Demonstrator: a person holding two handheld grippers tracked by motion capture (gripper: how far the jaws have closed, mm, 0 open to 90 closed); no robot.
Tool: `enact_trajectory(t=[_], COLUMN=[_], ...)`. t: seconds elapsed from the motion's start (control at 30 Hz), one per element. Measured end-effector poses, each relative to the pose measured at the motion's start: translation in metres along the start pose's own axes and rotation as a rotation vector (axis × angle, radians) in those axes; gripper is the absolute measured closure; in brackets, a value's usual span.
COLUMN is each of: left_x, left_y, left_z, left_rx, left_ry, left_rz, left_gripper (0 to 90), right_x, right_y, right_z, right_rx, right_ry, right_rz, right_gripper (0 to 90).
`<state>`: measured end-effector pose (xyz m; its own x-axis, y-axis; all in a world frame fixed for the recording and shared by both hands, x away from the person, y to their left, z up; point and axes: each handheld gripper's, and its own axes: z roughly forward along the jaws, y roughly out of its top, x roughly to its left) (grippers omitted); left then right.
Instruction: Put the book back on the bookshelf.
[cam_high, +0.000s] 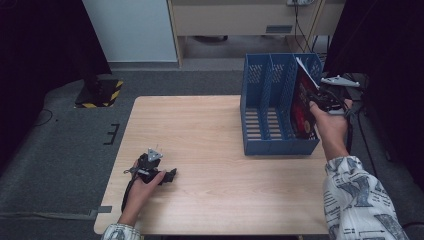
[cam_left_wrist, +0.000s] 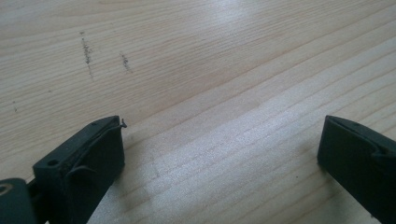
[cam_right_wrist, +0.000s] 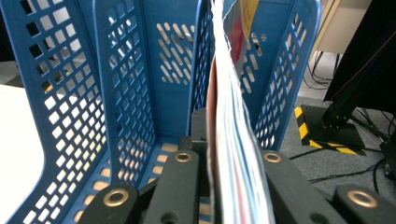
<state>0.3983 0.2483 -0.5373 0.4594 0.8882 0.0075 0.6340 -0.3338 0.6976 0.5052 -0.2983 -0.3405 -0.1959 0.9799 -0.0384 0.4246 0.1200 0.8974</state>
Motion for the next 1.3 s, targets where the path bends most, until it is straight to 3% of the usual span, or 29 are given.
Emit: enact_trajectory(t=[0.43, 0.93, 1.13, 1.3], left_x=[0.000, -0.001, -0.001, -0.001], left_y=[0.000, 0.000, 0.000, 0.000], left_z=[0.000, 0.000, 0.000, 0.001], left_rx=[0.000, -0.002, -0.002, -0.003], left_ry=[0.002, 0.002, 0.000, 0.000], left_rz=[-0.002, -0.004, -0.006, -0.006], left_gripper=[0.0, 0.0, 0.0, 0.0], right_x=[0.001, 0.003, 0.005, 0.006], right_y=[-0.007, -0.002, 0.007, 0.012], right_z=[-0.005, -0.015, -0.018, -0.015], right_rx=[0.013, -0.007, -0.003, 0.031], right_ry=[0.025, 0.038, 0.036, 0.029], right_rz=[0.001, -0.001, -0.021, -0.029], right_gripper=[77.7, 74.4, 76.0, 82.9])
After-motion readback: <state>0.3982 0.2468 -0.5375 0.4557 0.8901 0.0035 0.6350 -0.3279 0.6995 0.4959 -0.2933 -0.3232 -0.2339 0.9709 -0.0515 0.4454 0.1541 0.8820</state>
